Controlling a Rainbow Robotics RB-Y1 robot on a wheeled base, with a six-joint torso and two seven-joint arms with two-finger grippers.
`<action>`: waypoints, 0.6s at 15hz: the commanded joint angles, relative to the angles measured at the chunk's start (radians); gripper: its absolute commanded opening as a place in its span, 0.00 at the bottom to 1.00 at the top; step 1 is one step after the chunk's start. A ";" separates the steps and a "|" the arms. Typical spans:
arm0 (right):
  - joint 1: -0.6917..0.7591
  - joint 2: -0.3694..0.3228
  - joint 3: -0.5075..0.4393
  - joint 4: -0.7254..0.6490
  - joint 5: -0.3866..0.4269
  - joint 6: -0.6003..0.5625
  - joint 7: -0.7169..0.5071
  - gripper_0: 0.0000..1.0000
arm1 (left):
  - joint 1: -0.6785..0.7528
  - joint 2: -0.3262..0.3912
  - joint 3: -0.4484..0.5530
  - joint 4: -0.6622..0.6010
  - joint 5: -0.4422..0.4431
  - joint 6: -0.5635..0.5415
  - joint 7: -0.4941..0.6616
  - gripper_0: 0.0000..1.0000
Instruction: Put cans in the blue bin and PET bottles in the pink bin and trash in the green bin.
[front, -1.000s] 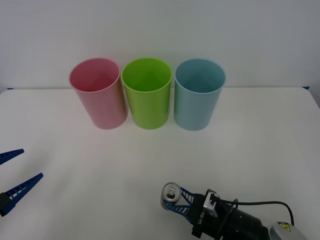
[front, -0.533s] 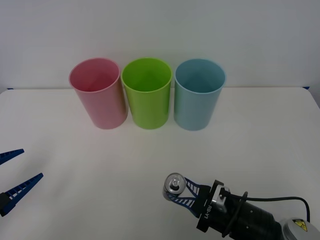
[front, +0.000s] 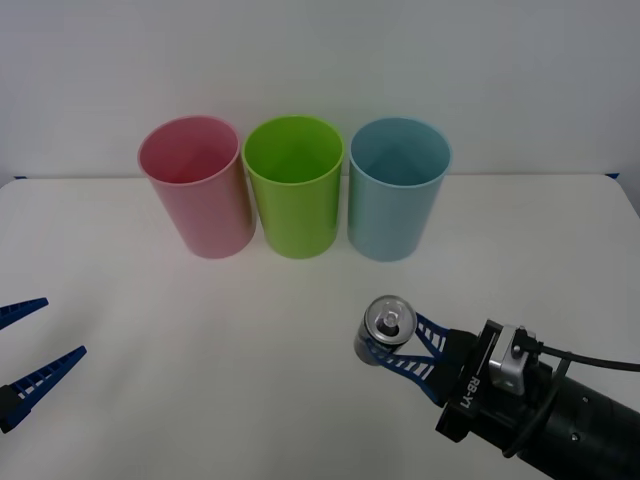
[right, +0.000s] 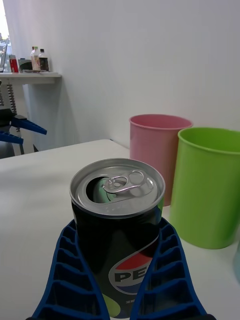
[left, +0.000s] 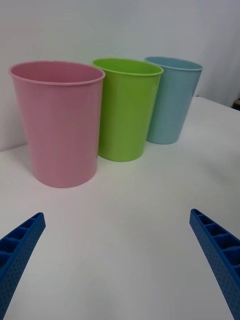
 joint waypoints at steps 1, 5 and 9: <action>-0.001 0.000 -0.082 -0.099 0.065 0.000 -0.153 0.00 | 0.000 0.000 0.000 0.000 0.000 0.000 0.000 1.00; -0.055 0.002 -0.195 -0.236 0.203 0.000 -0.460 0.00 | 0.000 0.000 0.000 0.000 0.000 0.000 0.000 1.00; -0.202 0.034 -0.251 -0.259 0.410 0.000 -0.765 0.00 | 0.000 0.000 0.000 0.000 0.000 0.000 0.000 1.00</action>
